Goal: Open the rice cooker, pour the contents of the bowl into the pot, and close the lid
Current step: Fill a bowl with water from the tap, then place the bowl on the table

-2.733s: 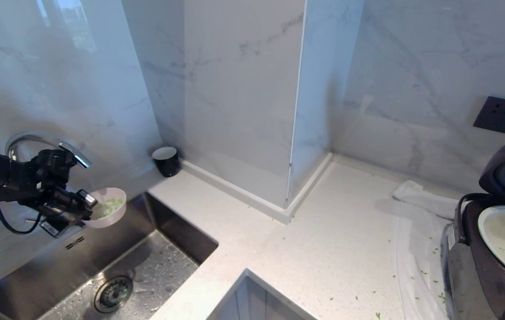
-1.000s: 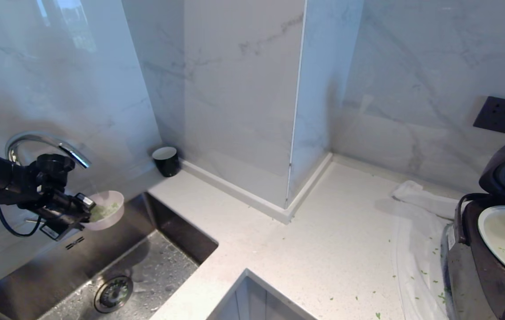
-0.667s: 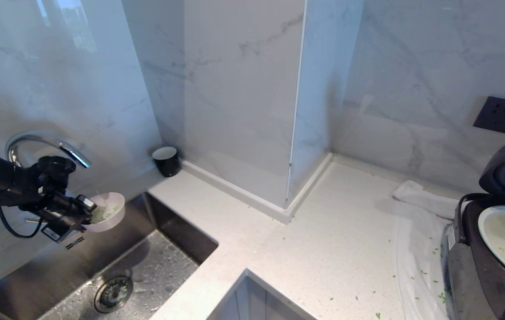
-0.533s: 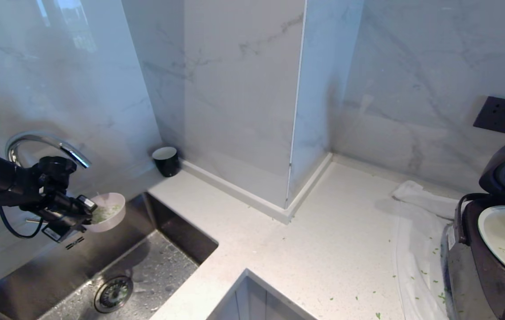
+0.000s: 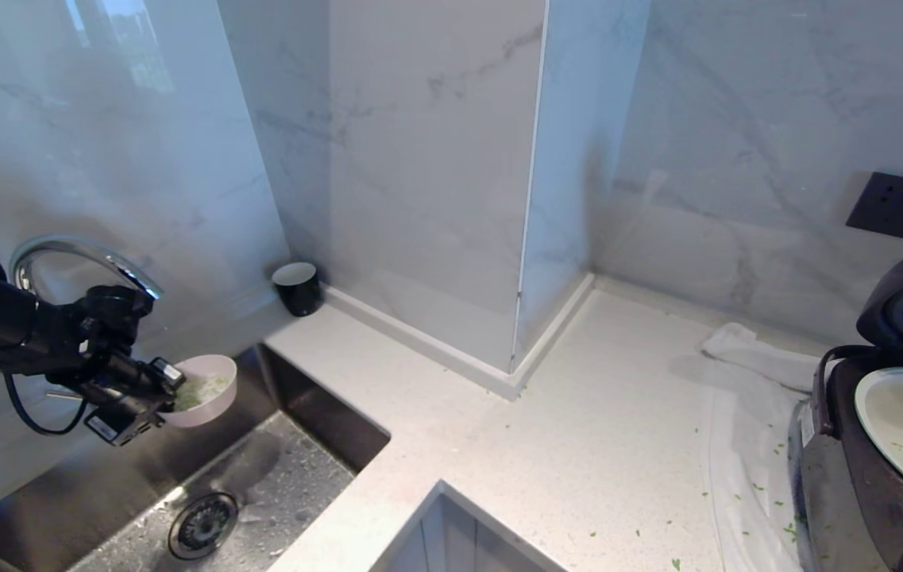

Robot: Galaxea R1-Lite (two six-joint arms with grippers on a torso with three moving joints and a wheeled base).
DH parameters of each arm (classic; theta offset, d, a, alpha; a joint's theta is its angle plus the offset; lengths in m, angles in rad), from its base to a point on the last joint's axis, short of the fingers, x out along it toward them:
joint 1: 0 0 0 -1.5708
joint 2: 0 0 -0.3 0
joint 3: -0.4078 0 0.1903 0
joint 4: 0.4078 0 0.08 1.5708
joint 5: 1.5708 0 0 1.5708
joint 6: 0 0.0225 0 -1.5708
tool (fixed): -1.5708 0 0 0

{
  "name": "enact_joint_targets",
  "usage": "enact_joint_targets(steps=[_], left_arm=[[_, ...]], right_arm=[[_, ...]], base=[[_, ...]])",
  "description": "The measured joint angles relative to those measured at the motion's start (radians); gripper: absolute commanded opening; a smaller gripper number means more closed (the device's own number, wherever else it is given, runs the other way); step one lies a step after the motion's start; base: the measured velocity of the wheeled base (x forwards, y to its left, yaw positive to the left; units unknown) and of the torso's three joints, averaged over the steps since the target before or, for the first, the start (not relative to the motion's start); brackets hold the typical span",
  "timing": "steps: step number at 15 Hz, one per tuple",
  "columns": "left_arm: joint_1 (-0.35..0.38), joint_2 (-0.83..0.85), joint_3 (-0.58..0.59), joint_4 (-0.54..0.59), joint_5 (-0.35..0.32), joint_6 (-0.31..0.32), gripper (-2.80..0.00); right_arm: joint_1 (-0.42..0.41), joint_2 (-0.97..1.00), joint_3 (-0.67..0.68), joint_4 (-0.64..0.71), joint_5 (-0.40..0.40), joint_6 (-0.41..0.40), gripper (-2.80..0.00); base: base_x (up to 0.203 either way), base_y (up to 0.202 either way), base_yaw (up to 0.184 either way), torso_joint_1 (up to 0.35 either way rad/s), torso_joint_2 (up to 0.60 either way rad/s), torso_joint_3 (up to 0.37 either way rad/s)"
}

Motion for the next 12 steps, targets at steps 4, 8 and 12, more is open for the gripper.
enact_joint_targets(steps=[4, 8, 12], left_arm=[[-0.069, -0.058, 0.083, 0.001, -0.009, -0.002, -2.8], [-0.164, -0.157, 0.164, 0.002, -0.011, -0.002, -2.8], [-0.343, -0.219, 0.213, 0.004, -0.01, 0.002, -2.8]], right_arm=[[0.0, 0.0, 0.0, 0.0, 0.0, 0.0, -2.8], [0.0, 0.0, 0.0, 0.0, 0.0, 0.0, -2.8], [0.0, 0.0, 0.0, 0.0, 0.0, 0.0, -2.8]], base=[[0.0, 0.0, 0.0, 0.0, 0.0, 0.0], [0.0, 0.0, 0.0, 0.0, 0.0, 0.0], [0.0, 0.0, 0.0, 0.0, 0.0, 0.0]])
